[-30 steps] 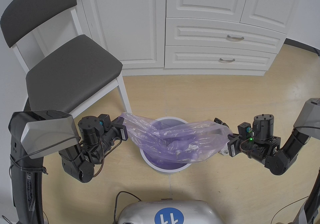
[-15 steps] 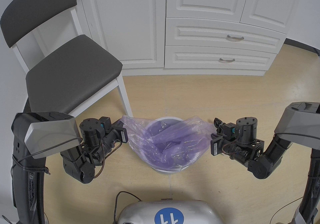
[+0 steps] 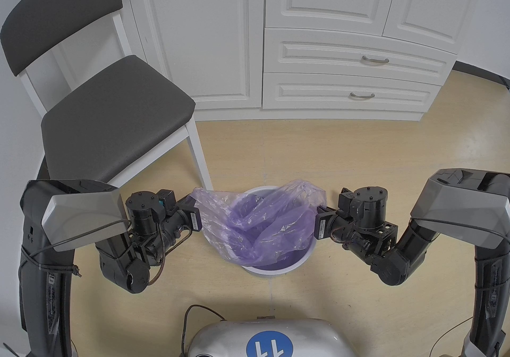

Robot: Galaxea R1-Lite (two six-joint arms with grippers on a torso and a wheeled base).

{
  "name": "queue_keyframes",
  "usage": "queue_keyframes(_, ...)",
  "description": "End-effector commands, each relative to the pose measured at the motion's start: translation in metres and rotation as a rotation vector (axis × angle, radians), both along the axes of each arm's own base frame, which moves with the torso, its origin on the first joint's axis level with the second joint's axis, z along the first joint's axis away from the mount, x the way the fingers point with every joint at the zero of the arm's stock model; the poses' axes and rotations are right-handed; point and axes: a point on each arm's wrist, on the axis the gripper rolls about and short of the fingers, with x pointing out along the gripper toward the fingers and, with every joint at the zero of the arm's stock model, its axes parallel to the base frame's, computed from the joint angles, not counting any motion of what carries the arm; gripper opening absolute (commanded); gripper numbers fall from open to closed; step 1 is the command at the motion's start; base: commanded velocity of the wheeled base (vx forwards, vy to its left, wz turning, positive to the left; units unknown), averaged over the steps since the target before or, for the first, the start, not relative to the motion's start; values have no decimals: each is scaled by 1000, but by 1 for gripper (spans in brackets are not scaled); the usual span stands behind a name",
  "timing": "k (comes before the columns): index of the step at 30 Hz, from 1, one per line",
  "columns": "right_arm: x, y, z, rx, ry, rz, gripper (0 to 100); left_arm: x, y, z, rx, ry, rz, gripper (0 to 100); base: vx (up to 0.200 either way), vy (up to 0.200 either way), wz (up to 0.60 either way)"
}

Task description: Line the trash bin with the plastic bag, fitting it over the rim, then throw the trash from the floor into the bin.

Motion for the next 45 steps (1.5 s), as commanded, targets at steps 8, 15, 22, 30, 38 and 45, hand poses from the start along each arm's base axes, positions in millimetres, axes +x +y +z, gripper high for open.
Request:
queue_keyframes(8, -5, -3, -2, -17, 20, -3, 0, -17, -23, -7, -42, 57, -62, 0, 0, 0, 0)
queue_keyframes(15, -16, -11, 13, -31, 33, -2, 0, -17, -22, -4, -46, 50, -59, 0, 0, 0, 0)
queue_keyframes(22, -25, -22, 22, -81, 62, -7, 0, -20, -19, 8, -49, 31, -54, 0, 0, 0, 0)
queue_keyframes(30, -34, -37, 40, -126, 95, -17, 0, -19, -15, 12, -39, 37, -39, 0, 0, 0, 0)
queue_keyframes(38, -38, -50, 38, -194, 111, -6, 0, -22, -14, 21, -30, 57, -37, 0, 0, 0, 0)
queue_keyframes(45, -43, -52, 33, -232, 124, 7, 0, -24, -14, 20, -26, 62, -39, 0, 0, 0, 0)
